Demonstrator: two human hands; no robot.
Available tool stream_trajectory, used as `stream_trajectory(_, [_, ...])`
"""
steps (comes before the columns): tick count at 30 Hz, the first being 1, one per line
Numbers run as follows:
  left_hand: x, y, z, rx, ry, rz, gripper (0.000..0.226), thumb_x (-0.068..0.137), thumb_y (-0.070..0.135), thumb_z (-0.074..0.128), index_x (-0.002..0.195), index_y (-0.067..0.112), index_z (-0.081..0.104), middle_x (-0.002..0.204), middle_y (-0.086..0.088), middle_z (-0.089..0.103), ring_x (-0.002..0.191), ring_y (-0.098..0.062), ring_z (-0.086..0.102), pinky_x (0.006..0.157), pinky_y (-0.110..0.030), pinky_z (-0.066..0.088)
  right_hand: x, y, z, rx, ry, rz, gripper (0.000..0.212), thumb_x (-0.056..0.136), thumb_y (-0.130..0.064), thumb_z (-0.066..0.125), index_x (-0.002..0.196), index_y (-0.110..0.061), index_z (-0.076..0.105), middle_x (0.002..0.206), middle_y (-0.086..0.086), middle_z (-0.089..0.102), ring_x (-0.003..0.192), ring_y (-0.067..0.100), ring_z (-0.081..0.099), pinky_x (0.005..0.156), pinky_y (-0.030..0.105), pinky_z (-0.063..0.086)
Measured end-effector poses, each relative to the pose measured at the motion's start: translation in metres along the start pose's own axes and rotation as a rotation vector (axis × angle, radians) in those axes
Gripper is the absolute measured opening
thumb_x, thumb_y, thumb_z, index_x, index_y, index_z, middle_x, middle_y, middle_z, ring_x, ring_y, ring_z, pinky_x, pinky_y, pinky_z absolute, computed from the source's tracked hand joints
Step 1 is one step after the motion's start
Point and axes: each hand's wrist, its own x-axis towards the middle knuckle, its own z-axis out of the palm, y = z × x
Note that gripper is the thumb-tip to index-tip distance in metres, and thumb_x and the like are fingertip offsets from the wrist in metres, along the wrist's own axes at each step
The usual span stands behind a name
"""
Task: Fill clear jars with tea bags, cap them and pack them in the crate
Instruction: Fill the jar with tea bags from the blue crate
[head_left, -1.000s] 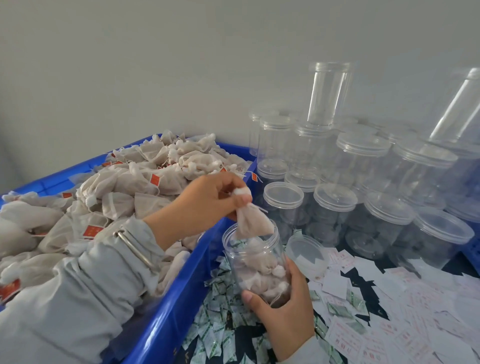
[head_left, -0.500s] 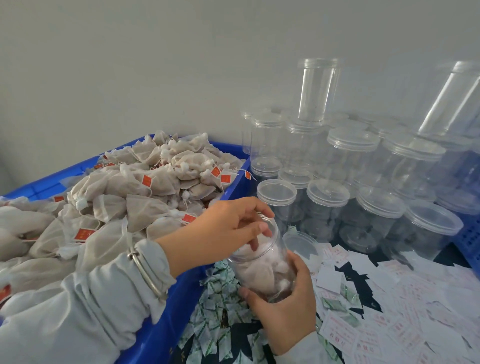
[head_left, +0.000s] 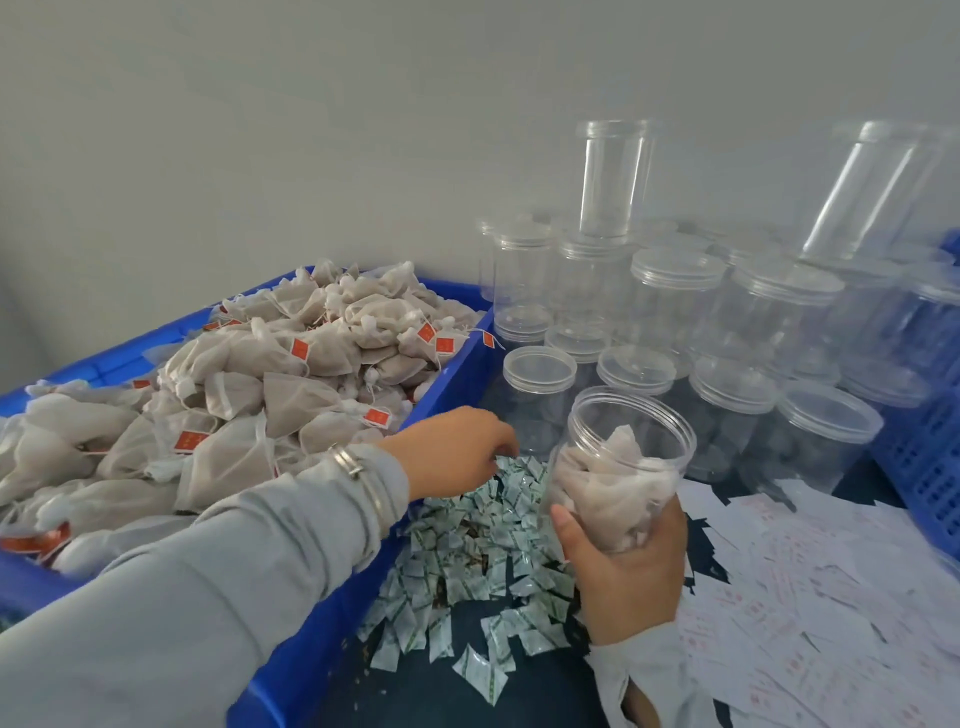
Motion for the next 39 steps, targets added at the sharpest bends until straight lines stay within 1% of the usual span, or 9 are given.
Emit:
stream_trajectory(4, [0.014, 0.014, 0.021, 0.268, -0.23, -0.025, 0.048, 0.09, -0.001, 0.049, 0.133, 0.021, 0.052, 0.127, -0.005, 0.056, 0.108, -0.025, 0.06, 0.078, -0.029, 0.048, -0.006, 0.003, -0.008, 0.041, -0.011, -0.016, 0.092, 0.045, -0.05, 0.079, 0.125, -0.013, 0.05, 0.115, 0.003, 0.053, 0.097, -0.013, 0.054, 0.073, -0.001, 0.041])
stream_trajectory(10, [0.026, 0.024, 0.027, 0.37, -0.347, -0.076, 0.031, 0.093, 0.002, 0.048, 0.122, 0.005, 0.057, 0.117, -0.011, 0.062, 0.102, -0.029, 0.062, 0.079, -0.031, 0.05, -0.004, 0.012, -0.015, 0.069, -0.014, 0.046, 0.085, 0.047, -0.033, 0.084, 0.124, -0.023, 0.049, 0.12, 0.0, 0.055, 0.102, 0.0, 0.059, 0.081, 0.015, 0.051])
stream_trajectory(15, [0.024, 0.025, 0.016, 0.424, -0.367, -0.078, 0.019, 0.094, 0.012, 0.051, 0.103, 0.002, 0.065, 0.099, -0.016, 0.064, 0.097, -0.029, 0.063, 0.073, -0.03, 0.045, -0.006, 0.018, -0.012, -0.041, -0.088, 0.05, 0.093, 0.052, -0.018, 0.092, 0.132, -0.014, 0.046, 0.125, 0.002, 0.051, 0.11, 0.01, 0.054, 0.084, 0.008, 0.043])
stream_trajectory(18, [0.025, 0.016, 0.004, 0.066, -0.085, -0.072, 0.013, 0.092, 0.02, 0.056, 0.087, 0.01, 0.063, 0.083, -0.006, 0.061, 0.081, -0.021, 0.061, 0.066, -0.024, 0.044, -0.006, 0.017, -0.011, -0.044, -0.137, 0.058, 0.095, 0.052, -0.014, 0.092, 0.134, -0.012, 0.043, 0.128, 0.006, 0.05, 0.114, 0.016, 0.054, 0.091, 0.019, 0.047])
stream_trajectory(22, [0.015, 0.007, -0.016, -0.573, 0.351, -0.132, 0.01, 0.082, 0.025, 0.07, 0.078, 0.023, 0.061, 0.073, 0.007, 0.067, 0.069, -0.008, 0.061, 0.062, -0.017, 0.049, -0.003, 0.018, -0.012, -0.023, -0.144, 0.084, 0.093, 0.05, -0.014, 0.092, 0.132, -0.014, 0.046, 0.123, 0.002, 0.052, 0.107, 0.008, 0.056, 0.076, 0.002, 0.045])
stream_trajectory(26, [0.0, 0.009, -0.028, -1.083, 0.376, -0.062, 0.006, 0.077, 0.019, 0.074, 0.073, 0.023, 0.071, 0.075, 0.0, 0.072, 0.072, -0.01, 0.062, 0.074, -0.024, 0.054, -0.005, 0.022, -0.009, -0.04, -0.147, 0.106, 0.097, 0.048, -0.022, 0.092, 0.132, -0.021, 0.044, 0.124, -0.003, 0.049, 0.113, 0.013, 0.054, 0.089, 0.023, 0.051])
stream_trajectory(28, [-0.005, 0.015, -0.029, -1.04, 0.331, -0.016, 0.005, 0.075, 0.03, 0.072, 0.071, 0.029, 0.075, 0.087, -0.004, 0.073, 0.08, -0.01, 0.061, 0.083, -0.028, 0.051, -0.007, 0.022, -0.007, -0.067, -0.169, 0.101, 0.101, 0.044, -0.032, 0.091, 0.133, -0.022, 0.043, 0.124, -0.004, 0.049, 0.114, 0.014, 0.053, 0.095, 0.036, 0.051])
stream_trajectory(31, [-0.007, 0.023, -0.026, -0.883, 0.265, 0.039, 0.017, 0.082, 0.025, 0.07, 0.067, 0.034, 0.07, 0.101, 0.016, 0.065, 0.094, -0.001, 0.06, 0.09, -0.022, 0.045, -0.009, 0.021, -0.003, -0.09, -0.179, 0.091, 0.102, 0.039, -0.042, 0.085, 0.13, -0.023, 0.044, 0.121, -0.005, 0.05, 0.111, 0.011, 0.056, 0.091, 0.035, 0.053])
stream_trajectory(39, [-0.007, 0.025, -0.022, -0.499, 0.109, 0.088, 0.011, 0.088, 0.028, 0.063, 0.077, 0.028, 0.066, 0.123, 0.019, 0.044, 0.112, 0.002, 0.044, 0.093, -0.017, 0.032, -0.011, 0.016, -0.003, -0.055, -0.161, 0.107, 0.099, 0.045, -0.019, 0.092, 0.131, -0.019, 0.043, 0.123, -0.003, 0.047, 0.112, 0.015, 0.056, 0.09, 0.033, 0.054])
